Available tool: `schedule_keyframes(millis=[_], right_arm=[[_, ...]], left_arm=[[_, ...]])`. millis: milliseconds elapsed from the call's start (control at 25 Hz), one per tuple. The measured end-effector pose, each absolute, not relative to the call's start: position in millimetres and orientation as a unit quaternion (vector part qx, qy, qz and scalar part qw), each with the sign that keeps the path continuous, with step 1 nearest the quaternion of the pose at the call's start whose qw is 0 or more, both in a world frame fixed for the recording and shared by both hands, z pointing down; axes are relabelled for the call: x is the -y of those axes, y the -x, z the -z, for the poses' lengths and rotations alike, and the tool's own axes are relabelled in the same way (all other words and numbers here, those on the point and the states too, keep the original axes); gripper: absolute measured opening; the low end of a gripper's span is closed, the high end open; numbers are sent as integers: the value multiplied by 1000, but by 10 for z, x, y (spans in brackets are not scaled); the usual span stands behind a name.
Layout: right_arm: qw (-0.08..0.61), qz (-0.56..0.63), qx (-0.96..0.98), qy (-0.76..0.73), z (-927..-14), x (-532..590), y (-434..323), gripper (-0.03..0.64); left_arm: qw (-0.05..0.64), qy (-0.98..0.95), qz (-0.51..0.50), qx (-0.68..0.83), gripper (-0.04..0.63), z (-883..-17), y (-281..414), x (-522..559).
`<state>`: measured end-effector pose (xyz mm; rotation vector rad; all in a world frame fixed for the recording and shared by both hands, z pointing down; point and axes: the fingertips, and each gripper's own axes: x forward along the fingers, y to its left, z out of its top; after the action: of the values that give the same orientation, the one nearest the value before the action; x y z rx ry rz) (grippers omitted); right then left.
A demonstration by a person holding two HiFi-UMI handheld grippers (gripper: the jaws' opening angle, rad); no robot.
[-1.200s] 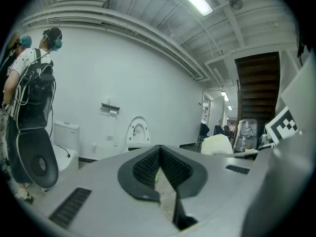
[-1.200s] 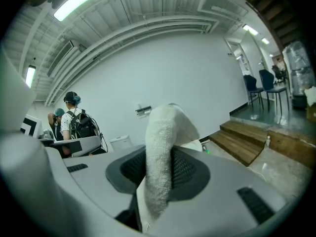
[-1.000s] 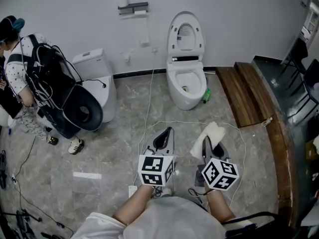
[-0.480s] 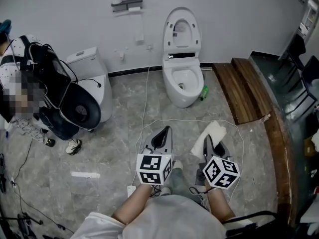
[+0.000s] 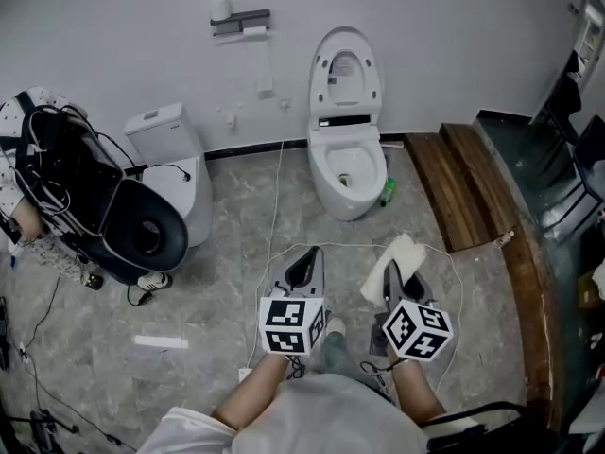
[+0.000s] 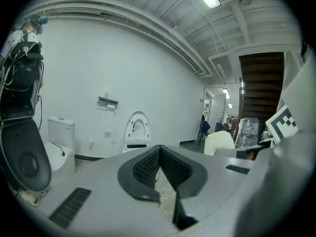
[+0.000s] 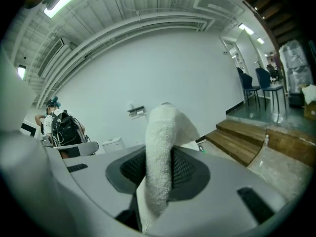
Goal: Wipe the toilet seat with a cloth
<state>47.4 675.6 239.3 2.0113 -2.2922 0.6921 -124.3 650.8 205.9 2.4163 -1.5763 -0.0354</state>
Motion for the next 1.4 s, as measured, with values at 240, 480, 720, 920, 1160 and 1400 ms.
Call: schedule_keyframes(millis=[240,480,720,920,1160,1400], right_arm=[[10,-222,741,-634,-2343,-6381,-549,100],[9,-223,753,-620,-2278,-5878,-588,100],[9,-226,752,-619,-2295,-5414,-838,100],[-1,-230,755,-614,-2256,-5053,-1033,100],[-12,-235,757,-610,-2264,-4731,-1199,100],[-17,-243,763,-599,-2280,-4609,-1252,100]], left_arm=[[118,-818,14,563,9,-1981,1223,-6193],[117,-807,13,579,9,-1944,1200,-5761],[120,-805,13,582,8,-1952,980,-5319],[115,-807,8,579,9,-1912,771,-5012],[99,-808,-1,581,8,-1884,620,-4745],[119,-813,-8,569,9,-1955,483,-4555]])
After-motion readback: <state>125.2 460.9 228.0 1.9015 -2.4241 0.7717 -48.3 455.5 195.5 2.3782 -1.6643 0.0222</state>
